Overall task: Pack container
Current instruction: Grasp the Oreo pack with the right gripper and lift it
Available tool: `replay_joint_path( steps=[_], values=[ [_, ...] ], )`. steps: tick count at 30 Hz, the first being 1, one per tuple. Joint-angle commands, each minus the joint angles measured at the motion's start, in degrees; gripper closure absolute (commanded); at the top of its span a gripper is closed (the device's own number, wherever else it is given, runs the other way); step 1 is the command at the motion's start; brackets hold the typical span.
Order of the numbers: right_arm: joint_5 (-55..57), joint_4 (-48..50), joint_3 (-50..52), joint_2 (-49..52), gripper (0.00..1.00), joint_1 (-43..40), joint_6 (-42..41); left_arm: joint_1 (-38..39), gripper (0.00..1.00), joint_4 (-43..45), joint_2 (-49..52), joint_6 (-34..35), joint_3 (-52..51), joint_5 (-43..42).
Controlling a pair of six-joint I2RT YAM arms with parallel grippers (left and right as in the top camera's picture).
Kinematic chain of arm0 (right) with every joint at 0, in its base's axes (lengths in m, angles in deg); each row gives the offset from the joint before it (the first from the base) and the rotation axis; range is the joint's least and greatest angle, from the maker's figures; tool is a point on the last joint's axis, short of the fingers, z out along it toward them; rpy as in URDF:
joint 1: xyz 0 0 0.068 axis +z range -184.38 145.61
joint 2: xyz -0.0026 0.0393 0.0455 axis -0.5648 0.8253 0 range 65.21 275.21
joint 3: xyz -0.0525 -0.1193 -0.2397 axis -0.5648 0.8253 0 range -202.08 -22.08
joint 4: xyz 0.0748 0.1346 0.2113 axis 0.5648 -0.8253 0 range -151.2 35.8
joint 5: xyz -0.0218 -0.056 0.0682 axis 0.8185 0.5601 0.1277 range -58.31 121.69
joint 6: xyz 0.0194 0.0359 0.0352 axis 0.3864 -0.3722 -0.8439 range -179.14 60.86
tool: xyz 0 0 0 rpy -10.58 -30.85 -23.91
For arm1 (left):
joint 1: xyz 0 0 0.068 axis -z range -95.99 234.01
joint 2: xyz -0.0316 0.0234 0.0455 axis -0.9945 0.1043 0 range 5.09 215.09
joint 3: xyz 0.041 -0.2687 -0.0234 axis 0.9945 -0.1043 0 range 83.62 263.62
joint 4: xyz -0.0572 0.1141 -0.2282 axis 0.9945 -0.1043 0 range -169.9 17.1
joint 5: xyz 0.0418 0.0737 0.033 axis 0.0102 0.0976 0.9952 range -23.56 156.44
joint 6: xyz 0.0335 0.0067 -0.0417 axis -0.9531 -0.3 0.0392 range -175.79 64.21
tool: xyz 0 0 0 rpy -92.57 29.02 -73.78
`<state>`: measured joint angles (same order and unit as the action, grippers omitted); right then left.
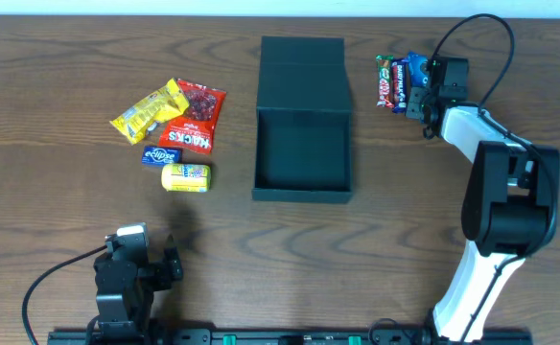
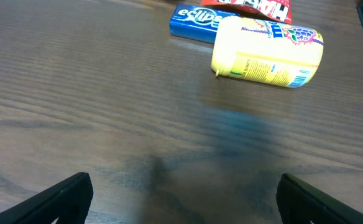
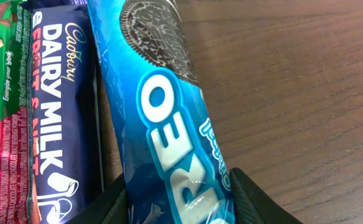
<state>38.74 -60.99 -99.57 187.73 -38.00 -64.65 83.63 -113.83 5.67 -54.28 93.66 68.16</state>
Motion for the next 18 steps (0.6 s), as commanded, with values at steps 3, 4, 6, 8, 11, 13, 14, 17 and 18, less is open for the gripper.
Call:
replay_joint_path(
  steps=[3, 4, 6, 8, 11, 13, 14, 17, 18],
  values=[
    [0.0, 0.0, -0.6, 0.3, 0.66, -0.5, 0.0, -0.3, 0.04, -0.4, -0.4, 0.6, -0.8, 0.2],
    [0.0, 0.0, -0.8, -0.1, 0.67, -0.5, 0.0, -0.3, 0.04, -0.4, -0.4, 0.6, -0.8, 0.2],
    [0.0, 0.0, -1.5, -1.1, 0.67, -0.5, 0.0, -0.3, 0.05, -0.4, -0.4, 0.6, -0.8, 0.2],
    [0.0, 0.0, -2.3, -2.7, 0.67, -0.5, 0.0, -0.3, 0.05, -0.4, -0.4, 0.6, -0.8, 0.2],
    [0.0, -0.1, -3.5, -6.7, 0.70, -0.5, 0.1, -0.3, 0.05, -0.4, -0.4, 0.6, -0.8, 0.2],
    [0.0, -0.3, -3.5, -9.9, 0.79, -0.4, 0.1, -0.3, 0.05, -0.4, -0.4, 0.6, -0.8, 0.2],
    [0.0, -0.7, -3.5, -11.7, 0.83, -0.3, 0.1, -0.3, 0.05, -0.4, -0.4, 0.6, -0.8, 0.2],
    [-0.9, -2.2, -3.5, -16.9, 0.99, 0.2, 1.8, -0.3, 0.05, -0.4, -0.4, 0.6, -0.8, 0.2],
    [-2.7, -2.8, -3.5, -18.8, 0.98, 0.4, 4.3, -0.3, 0.05, -0.4, -0.4, 0.6, -0.8, 0.2]
  ],
)
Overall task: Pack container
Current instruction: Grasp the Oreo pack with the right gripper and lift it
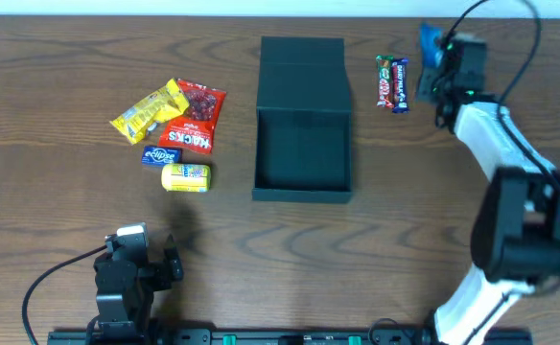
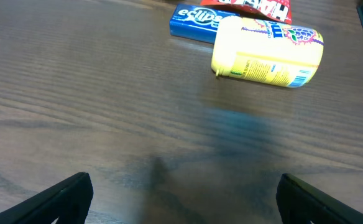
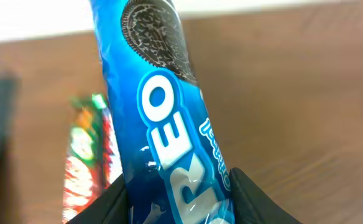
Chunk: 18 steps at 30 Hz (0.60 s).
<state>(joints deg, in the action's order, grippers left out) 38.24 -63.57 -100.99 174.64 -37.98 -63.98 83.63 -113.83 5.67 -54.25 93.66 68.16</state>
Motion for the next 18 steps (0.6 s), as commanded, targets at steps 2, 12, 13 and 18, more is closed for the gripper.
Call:
replay_joint_path(
  steps=[2, 12, 13, 18],
  values=[
    [-6.9, -1.0, -2.1, -9.0, 0.98, 1.0, 8.5, -0.3, 0.05, -0.4, -0.4, 0.6, -0.8, 0.2],
    [-35.1, -16.2, -2.1, -13.5, 0.99, 7.1, 29.9, -0.3, 0.05, -0.4, -0.4, 0.6, -0.8, 0.2],
    [-35.1, -17.8, -2.1, -13.5, 0.99, 8.1, 31.0, -0.3, 0.05, -0.4, -0.4, 0.6, -0.8, 0.2],
    [-33.7, -23.5, -2.1, -13.5, 0.99, 15.5, 36.1, -0.3, 0.05, -0.4, -0.4, 0.6, -0.8, 0.2]
  ],
)
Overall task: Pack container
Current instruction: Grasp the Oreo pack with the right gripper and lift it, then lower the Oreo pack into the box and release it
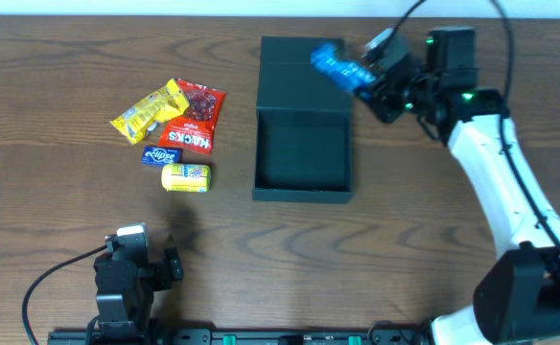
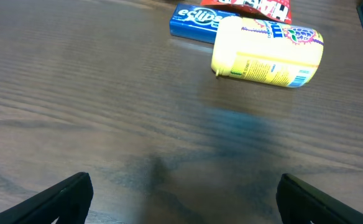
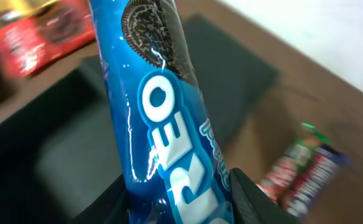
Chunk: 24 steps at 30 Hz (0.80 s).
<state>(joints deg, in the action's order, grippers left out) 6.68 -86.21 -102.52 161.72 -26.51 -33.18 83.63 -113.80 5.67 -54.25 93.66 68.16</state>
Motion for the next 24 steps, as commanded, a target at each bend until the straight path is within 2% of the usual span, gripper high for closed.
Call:
replay_joint_path(
  steps=[1, 5, 9, 24],
  values=[
    [0.0, -1.4, -0.5, -0.6, 0.99, 6.1, 5.3, -0.3, 0.05, -0.4, -0.4, 0.6, -0.8, 0.2],
    [12.6, -2.2, -0.4, -0.4, 0.99, 14.8, 6.3, -0.3, 0.05, -0.4, -0.4, 0.6, -0.8, 0.2],
    [19.1, -2.1, -0.4, 1.1, 0.99, 18.5, 6.3, -0.3, 0.05, -0.4, -0.4, 0.6, -0.8, 0.2],
    [20.5, -0.3, -0.4, 12.8, 0.99, 17.4, 7.1, -0.3, 0.05, -0.4, -0.4, 0.6, -0.8, 0.2]
  ],
)
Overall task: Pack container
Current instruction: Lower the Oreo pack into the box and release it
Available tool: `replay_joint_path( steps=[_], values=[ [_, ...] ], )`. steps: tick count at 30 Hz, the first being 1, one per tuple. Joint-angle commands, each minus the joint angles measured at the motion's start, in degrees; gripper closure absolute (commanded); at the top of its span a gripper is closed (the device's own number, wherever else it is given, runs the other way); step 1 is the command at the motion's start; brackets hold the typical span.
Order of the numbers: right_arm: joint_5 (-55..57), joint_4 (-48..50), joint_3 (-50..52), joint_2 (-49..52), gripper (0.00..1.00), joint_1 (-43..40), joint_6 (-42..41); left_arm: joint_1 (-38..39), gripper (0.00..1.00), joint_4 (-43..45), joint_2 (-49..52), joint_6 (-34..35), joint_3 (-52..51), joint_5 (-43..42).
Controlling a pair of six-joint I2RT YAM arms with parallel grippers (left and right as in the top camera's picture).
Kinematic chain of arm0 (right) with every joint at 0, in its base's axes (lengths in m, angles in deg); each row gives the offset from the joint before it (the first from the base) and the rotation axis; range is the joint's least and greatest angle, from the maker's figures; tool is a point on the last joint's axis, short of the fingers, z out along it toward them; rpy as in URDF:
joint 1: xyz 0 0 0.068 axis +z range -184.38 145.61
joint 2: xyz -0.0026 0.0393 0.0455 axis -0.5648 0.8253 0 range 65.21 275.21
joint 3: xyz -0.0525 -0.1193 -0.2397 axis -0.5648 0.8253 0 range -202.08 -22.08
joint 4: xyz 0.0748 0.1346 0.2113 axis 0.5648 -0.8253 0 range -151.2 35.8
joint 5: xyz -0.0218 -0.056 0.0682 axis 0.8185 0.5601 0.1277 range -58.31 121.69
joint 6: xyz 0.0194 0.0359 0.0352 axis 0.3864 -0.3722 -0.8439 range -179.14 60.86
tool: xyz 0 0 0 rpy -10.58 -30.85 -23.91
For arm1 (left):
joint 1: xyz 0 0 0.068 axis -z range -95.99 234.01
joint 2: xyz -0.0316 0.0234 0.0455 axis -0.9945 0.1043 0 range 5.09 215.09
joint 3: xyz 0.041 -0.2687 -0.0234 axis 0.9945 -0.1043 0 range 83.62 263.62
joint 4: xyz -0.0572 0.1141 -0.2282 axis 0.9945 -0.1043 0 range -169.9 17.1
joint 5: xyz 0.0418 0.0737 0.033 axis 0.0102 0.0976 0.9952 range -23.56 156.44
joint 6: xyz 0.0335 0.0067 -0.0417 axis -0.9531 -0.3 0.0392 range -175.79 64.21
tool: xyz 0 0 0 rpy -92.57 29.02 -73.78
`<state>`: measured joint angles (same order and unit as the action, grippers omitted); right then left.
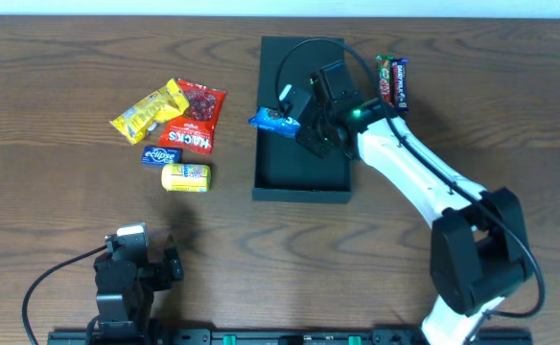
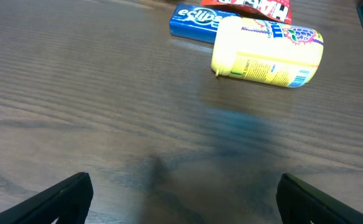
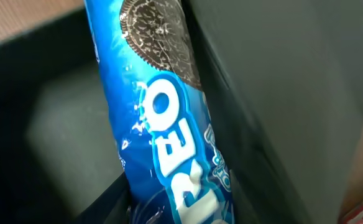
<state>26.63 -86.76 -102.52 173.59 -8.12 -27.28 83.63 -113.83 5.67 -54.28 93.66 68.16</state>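
Observation:
A black open box (image 1: 302, 182) lies mid-table with its lid (image 1: 302, 57) folded back. My right gripper (image 1: 304, 123) is shut on a blue Oreo pack (image 1: 272, 120) held low over the box's upper part; in the right wrist view the Oreo pack (image 3: 160, 118) fills the frame with the box's dark floor (image 3: 51, 137) behind. My left gripper (image 2: 181, 202) stands open over bare wood near the table's front left, short of a yellow tub (image 2: 268, 53) and a blue Eclipse pack (image 2: 197, 20).
Left of the box lie a yellow bag (image 1: 148, 110), a red Nacks bag (image 1: 194, 115), the Eclipse pack (image 1: 160, 155) and the yellow tub (image 1: 186, 176). Two chocolate bars (image 1: 391, 81) lie right of the lid.
My right gripper has moved with the Oreo pack from above the lid's right corner down and left, to low over the box's interior. The left arm is unchanged.
My right gripper was shut on the Oreo pack on the table beside the chocolate bars. Then it held the pack lifted off the table, later over the lid's right corner, and now low inside the box's outline. My left gripper stayed open and still throughout.

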Motion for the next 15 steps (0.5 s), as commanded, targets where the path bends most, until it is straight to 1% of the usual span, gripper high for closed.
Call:
replay_joint_path(
  steps=[1, 11, 15],
  values=[
    [0.6, 0.2, -0.4, 1.4, 0.99, -1.3, 1.2, -0.3, 0.05, -0.4, -0.4, 0.6, -0.8, 0.2],
    [0.6, 0.1, -0.4, 2.1, 0.99, -3.3, 1.3, -0.3, 0.04, -0.4, -0.4, 0.6, -0.8, 0.2],
    [0.3, 1.5, -0.4, 2.1, 0.99, -3.3, 1.2, -0.3, 0.04, -0.4, -0.4, 0.6, -0.8, 0.2]
  ],
)
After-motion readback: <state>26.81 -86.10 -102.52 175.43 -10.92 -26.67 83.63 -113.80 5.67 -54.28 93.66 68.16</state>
